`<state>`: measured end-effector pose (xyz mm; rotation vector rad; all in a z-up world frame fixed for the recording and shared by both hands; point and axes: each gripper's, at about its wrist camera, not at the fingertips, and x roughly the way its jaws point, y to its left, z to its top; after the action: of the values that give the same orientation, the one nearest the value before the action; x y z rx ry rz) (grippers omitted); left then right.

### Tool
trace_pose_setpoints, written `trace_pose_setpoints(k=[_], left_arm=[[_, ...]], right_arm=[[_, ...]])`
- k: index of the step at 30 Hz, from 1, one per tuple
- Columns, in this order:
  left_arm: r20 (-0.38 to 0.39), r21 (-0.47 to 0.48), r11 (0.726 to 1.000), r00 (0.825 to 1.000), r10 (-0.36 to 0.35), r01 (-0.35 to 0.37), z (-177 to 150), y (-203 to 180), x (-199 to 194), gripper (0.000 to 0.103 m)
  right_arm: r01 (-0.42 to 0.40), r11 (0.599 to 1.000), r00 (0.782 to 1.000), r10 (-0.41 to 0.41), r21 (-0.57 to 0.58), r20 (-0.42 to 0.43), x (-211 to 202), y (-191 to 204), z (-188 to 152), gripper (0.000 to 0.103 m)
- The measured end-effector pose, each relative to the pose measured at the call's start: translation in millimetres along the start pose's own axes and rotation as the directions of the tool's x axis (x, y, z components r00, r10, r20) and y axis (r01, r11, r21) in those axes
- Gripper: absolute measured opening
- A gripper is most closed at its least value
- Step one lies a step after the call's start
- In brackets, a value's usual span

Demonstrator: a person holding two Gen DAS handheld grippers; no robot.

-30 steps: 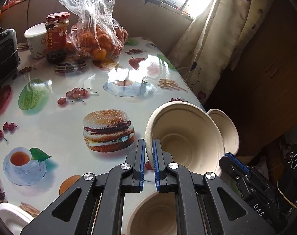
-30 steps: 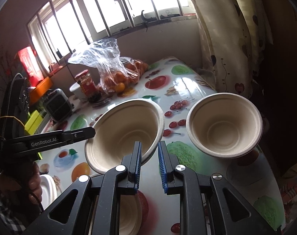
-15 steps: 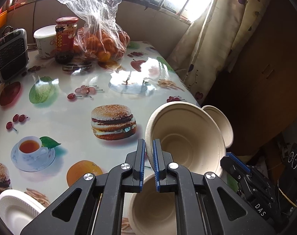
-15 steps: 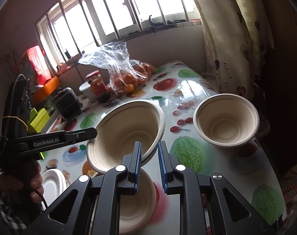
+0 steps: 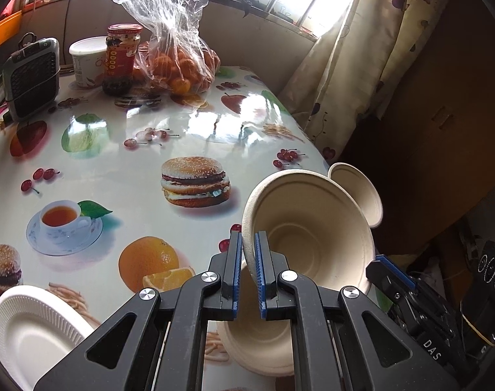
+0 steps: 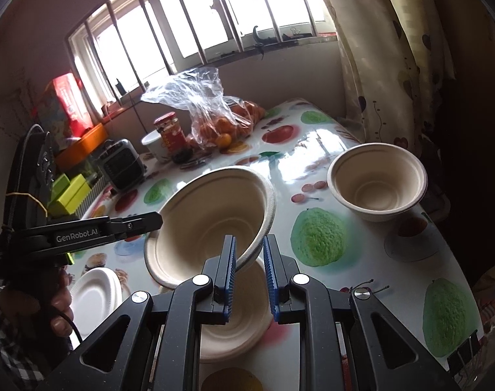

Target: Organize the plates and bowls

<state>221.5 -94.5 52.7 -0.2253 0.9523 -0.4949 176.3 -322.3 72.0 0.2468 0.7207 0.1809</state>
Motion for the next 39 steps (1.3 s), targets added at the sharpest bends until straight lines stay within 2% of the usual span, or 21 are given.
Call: trace_pose_setpoints(k=[16,39], left_arm=[[-0.006,-0.003,1.0,1.0,0.016,-0.016,-30,3,-13,0.008],[-0.045,-0.025,0.999,0.999,0.028,-0.029,-46,9,-4,0.008]], right_arm=[[-0.013,1.0,1.0,0.013,0.016,-0.021,-10,4,-25,0.017],[-0.011,1.0,0.998,0.012,0.024,-0.061,-4,3,-41,0.017]])
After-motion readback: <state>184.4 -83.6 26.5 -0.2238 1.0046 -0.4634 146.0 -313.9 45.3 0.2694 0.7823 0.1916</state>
